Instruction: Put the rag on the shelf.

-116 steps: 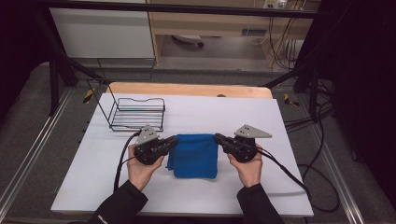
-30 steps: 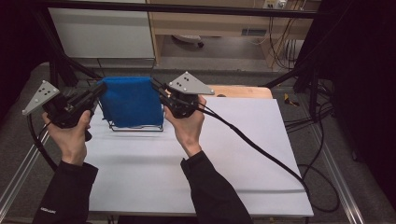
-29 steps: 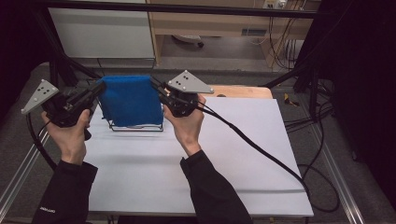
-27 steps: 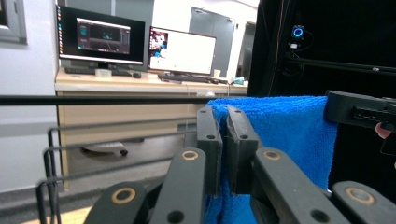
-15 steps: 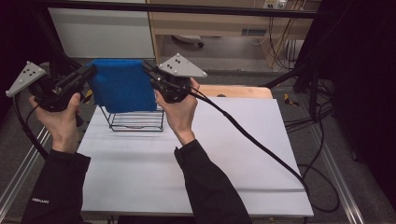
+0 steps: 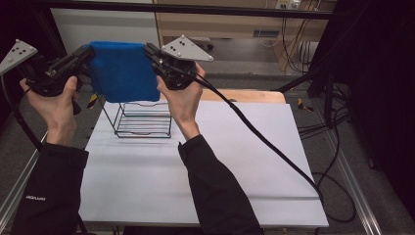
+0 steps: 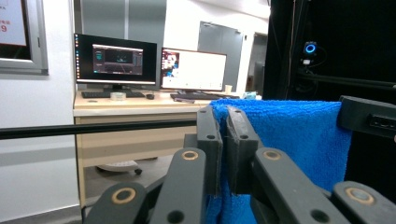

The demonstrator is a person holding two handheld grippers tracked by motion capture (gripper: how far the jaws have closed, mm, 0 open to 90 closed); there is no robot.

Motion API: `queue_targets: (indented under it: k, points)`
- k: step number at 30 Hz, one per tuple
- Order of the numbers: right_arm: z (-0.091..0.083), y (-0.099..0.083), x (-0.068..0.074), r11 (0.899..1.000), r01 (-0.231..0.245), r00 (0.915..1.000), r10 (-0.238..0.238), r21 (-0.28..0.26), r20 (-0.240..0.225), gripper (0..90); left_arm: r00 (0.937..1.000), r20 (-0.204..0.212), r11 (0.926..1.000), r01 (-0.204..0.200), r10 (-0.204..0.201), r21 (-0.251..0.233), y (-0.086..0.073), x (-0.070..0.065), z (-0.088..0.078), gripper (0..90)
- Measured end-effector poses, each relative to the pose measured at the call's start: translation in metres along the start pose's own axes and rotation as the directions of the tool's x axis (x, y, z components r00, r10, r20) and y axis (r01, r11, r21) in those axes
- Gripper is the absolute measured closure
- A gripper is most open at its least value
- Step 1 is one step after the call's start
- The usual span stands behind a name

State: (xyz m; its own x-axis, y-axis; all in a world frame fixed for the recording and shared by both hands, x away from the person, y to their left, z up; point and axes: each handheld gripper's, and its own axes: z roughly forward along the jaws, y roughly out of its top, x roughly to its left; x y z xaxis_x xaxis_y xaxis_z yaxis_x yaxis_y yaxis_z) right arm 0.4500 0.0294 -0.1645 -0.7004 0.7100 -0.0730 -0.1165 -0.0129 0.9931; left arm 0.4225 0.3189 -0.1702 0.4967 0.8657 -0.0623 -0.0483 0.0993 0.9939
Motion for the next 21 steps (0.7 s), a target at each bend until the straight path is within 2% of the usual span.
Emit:
queue_targets:
  k: [3, 7, 11, 14, 21]
  points:
    - [0.003, 0.002, -0.002, 1.000, -0.004, 1.0000, 0.004, -0.002, 0.006, 86.5, 0.9999, -0.009, 1.0000, -0.007, 0.007, 0.001, 0.004, 0.001, 0.005, 85.5]
    - [0.010, 0.005, -0.007, 1.000, -0.012, 0.9999, 0.013, -0.009, 0.011, 86.5, 0.9999, -0.011, 1.0000, 0.004, -0.004, -0.009, 0.007, 0.005, 0.012, 85.5]
    - [0.020, 0.010, -0.009, 1.000, 0.013, 0.9997, -0.013, -0.006, 0.019, 86.5, 0.9996, -0.027, 1.0000, 0.001, -0.001, -0.007, 0.010, 0.011, 0.020, 85.5]
    - [0.026, 0.013, -0.011, 1.000, 0.013, 0.9996, -0.013, -0.006, 0.025, 86.5, 0.9996, -0.026, 0.9999, 0.011, -0.011, -0.011, 0.013, 0.016, 0.024, 85.5]
    - [0.035, 0.017, -0.014, 1.000, 0.010, 0.9995, -0.009, -0.011, 0.030, 86.5, 0.9989, -0.047, 1.0000, -0.003, 0.003, -0.007, 0.020, 0.022, 0.034, 85.4]
